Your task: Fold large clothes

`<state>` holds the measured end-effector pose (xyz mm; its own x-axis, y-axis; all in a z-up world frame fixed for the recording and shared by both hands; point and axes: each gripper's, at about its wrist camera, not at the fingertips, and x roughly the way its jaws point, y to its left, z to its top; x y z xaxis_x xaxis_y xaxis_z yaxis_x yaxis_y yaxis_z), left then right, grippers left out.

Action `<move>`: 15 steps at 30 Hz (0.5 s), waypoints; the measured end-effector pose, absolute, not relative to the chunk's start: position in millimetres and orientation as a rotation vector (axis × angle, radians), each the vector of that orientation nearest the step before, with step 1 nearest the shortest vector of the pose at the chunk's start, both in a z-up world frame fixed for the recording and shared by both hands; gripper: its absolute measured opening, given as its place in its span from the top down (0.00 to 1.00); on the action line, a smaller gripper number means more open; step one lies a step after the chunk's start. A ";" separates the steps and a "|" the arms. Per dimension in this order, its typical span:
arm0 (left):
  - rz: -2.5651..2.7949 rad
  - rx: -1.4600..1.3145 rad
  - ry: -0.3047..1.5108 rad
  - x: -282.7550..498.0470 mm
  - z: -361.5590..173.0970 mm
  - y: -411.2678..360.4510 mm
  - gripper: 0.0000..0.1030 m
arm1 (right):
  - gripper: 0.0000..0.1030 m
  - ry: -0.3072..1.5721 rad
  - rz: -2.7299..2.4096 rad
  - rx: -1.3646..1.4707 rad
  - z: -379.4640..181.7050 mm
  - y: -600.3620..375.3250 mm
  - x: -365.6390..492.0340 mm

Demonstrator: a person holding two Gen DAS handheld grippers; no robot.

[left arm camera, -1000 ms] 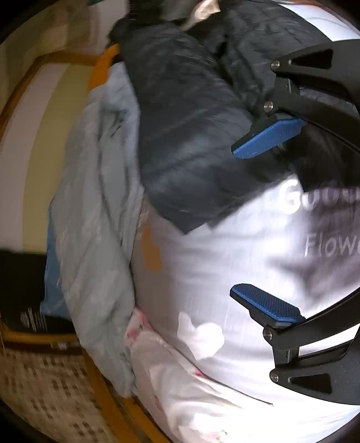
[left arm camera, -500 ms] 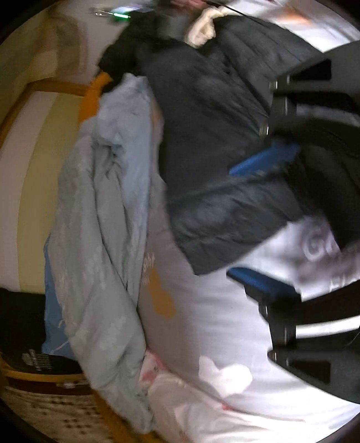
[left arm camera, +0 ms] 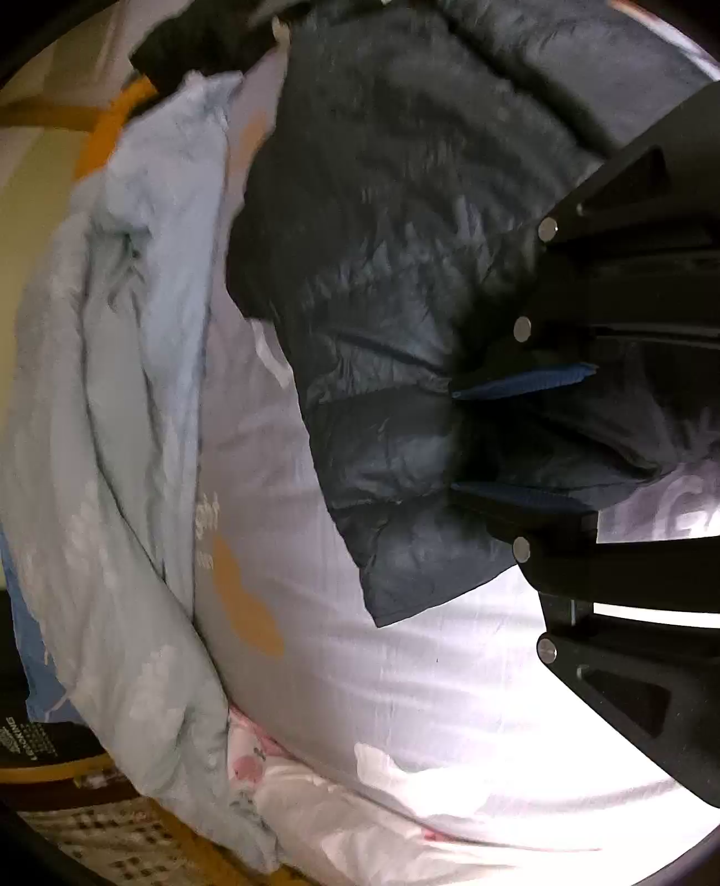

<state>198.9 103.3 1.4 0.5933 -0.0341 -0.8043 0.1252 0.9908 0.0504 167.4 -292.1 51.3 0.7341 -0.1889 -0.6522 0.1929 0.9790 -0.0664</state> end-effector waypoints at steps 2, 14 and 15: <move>-0.052 0.126 0.955 208.0 -6.1 98.4 0.70 | 0.43 0.804 0.010 0.112 48.8 -292.8 175.9; 0.066 0.290 0.931 239.3 -41.1 84.2 0.70 | 0.49 1.028 0.046 0.189 -25.9 -308.4 237.6; 0.075 0.295 0.926 242.2 -43.3 83.1 0.70 | 0.49 1.033 0.043 0.171 -29.9 -305.5 238.8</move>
